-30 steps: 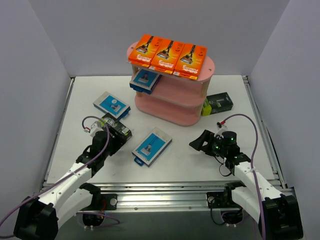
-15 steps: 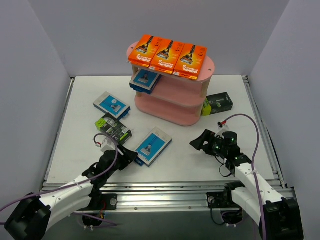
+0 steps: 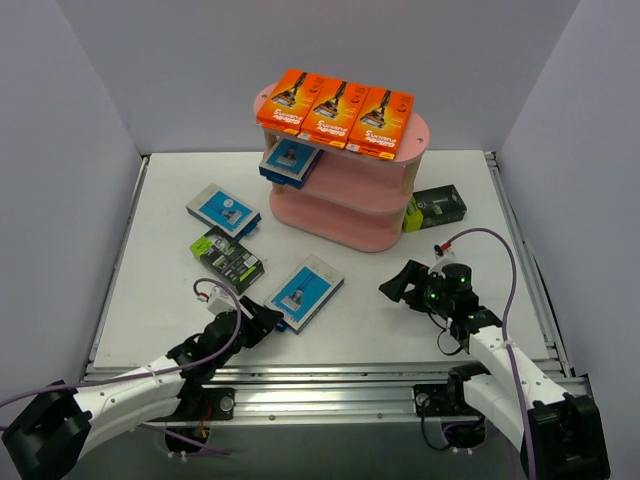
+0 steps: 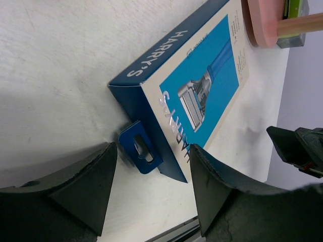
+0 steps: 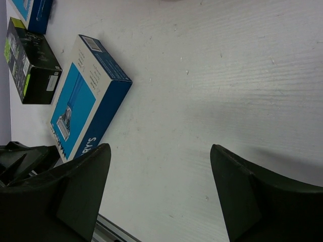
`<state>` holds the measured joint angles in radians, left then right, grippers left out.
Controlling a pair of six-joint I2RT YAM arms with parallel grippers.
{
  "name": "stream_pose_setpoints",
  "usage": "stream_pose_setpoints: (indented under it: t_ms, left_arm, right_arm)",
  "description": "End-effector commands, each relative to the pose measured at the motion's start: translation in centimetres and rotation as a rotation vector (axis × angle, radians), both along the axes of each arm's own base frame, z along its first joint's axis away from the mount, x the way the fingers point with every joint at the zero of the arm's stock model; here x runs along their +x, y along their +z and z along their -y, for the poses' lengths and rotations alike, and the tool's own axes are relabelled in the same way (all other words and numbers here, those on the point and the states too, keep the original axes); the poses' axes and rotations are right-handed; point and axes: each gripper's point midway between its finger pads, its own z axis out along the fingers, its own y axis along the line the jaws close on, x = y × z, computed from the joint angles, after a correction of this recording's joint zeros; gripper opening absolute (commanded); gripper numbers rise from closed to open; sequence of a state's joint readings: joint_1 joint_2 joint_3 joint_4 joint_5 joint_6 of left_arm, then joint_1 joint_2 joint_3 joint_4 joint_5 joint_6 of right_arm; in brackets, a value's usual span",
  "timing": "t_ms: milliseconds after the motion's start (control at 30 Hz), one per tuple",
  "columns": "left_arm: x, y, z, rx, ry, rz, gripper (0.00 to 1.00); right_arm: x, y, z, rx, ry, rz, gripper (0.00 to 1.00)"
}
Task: Place and organize the shaving razors onto the shelf
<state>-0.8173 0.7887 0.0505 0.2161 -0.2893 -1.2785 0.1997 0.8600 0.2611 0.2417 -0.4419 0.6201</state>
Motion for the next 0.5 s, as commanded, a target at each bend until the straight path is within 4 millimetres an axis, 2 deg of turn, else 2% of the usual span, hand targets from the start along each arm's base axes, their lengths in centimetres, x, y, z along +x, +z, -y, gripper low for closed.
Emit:
stream_pose_setpoints:
  t_ms: [0, 167, 467]
  left_arm:
    - [0.3, 0.7, 0.2, -0.038, 0.041, 0.045, 0.68]
    - [0.1, 0.0, 0.2, -0.017, 0.040, 0.032, 0.69]
    - [-0.4, -1.5, 0.4, 0.014, 0.048, -0.004, 0.71]
  right_arm:
    - [0.4, 0.3, -0.1, -0.028, 0.003, 0.019, 0.75]
    - [0.4, 0.3, -0.3, -0.036, -0.006, 0.019, 0.75]
    - [1.1, -0.1, -1.9, -0.024, 0.008, 0.020, 0.74]
